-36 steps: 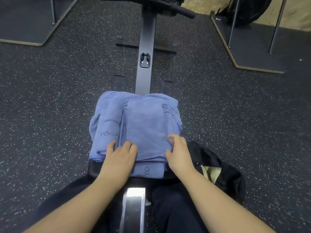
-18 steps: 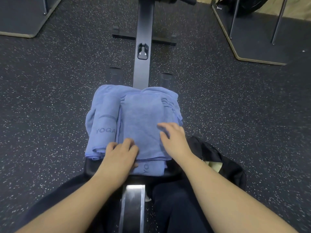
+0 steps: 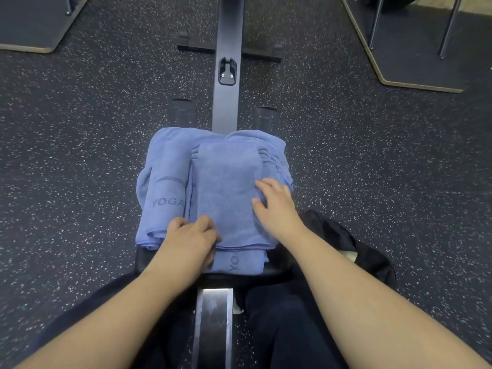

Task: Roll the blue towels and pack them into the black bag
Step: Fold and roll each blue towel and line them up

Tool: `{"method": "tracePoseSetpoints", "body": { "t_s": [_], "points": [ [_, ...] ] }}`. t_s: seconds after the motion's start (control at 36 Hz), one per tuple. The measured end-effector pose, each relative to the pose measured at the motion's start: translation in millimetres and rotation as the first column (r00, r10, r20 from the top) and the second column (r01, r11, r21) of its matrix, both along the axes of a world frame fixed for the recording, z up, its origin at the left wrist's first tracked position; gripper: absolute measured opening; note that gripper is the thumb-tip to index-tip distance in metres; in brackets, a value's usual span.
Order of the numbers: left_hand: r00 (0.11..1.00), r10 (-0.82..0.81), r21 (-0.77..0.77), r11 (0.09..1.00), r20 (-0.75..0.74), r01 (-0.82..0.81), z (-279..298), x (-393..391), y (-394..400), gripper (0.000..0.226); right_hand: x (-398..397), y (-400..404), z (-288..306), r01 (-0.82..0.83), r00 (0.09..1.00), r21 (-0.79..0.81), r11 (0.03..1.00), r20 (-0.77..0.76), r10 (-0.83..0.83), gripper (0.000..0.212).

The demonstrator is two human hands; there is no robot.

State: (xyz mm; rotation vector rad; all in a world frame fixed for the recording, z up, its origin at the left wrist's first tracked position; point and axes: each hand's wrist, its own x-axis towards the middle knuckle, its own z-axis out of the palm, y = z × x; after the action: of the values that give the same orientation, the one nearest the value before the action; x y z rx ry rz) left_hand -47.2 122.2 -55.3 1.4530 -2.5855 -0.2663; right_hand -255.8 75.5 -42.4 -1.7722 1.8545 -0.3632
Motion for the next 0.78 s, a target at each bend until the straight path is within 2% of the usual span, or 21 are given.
{"method": "tracePoseSetpoints", "body": {
  "t_s": [0.11, 0.22, 0.36, 0.44, 0.53, 0.64, 0.69, 0.78],
  "points": [
    [1.0, 0.007, -0.015, 1.0, 0.026, -0.007, -1.5, -1.8, 0.0, 0.02, 0.4, 1.6, 3.9, 0.029, 0.996, -0.037, 0.999, -0.08, -0.031, 0.052],
    [0.996, 0.026, -0.117, 0.993, 0.082, -0.017, 0.0, -6.8, 2.7, 0.009, 1.1, 10.7, 7.9, 0.052, 0.993, -0.1, 0.994, -0.098, -0.062, 0.036],
    [0.993, 0.028, -0.253, 0.968, 0.114, 0.002, -1.7, -8.9, 3.0, 0.019, 15.1, 28.7, 17.1, -0.17, 0.983, -0.208, 0.963, -0.103, 0.151, 0.017],
    [0.993, 0.025, -0.287, 0.958, 0.113, 0.008, -2.7, -8.5, 2.0, 0.016, 27.1, 41.7, 19.4, -0.329, 0.944, -0.18, 0.927, -0.09, 0.317, 0.023],
    [0.995, 0.038, -0.308, 0.951, 0.095, -0.007, -3.2, -7.5, 2.5, 0.021, 32.9, 51.5, 15.9, -0.44, 0.893, -0.117, 0.891, -0.163, 0.419, 0.023],
    [0.994, 0.06, -0.313, 0.949, 0.092, -0.028, -3.3, -7.1, 4.0, 0.025, 30.1, 56.6, 8.9, -0.464, 0.868, -0.132, 0.876, -0.265, 0.42, 0.024],
    [0.993, 0.076, -0.31, 0.95, 0.09, -0.044, -1.9, -7.8, 4.1, 0.026, 25.8, 56.9, 4.8, -0.457, 0.866, -0.187, 0.87, -0.318, 0.386, 0.012],
    [0.991, 0.108, -0.317, 0.945, 0.081, -0.077, 1.0, -7.2, 4.1, 0.025, 14.8, 56.4, 2.8, -0.424, 0.871, -0.202, 0.883, -0.358, 0.337, 0.02]
  ]
}}
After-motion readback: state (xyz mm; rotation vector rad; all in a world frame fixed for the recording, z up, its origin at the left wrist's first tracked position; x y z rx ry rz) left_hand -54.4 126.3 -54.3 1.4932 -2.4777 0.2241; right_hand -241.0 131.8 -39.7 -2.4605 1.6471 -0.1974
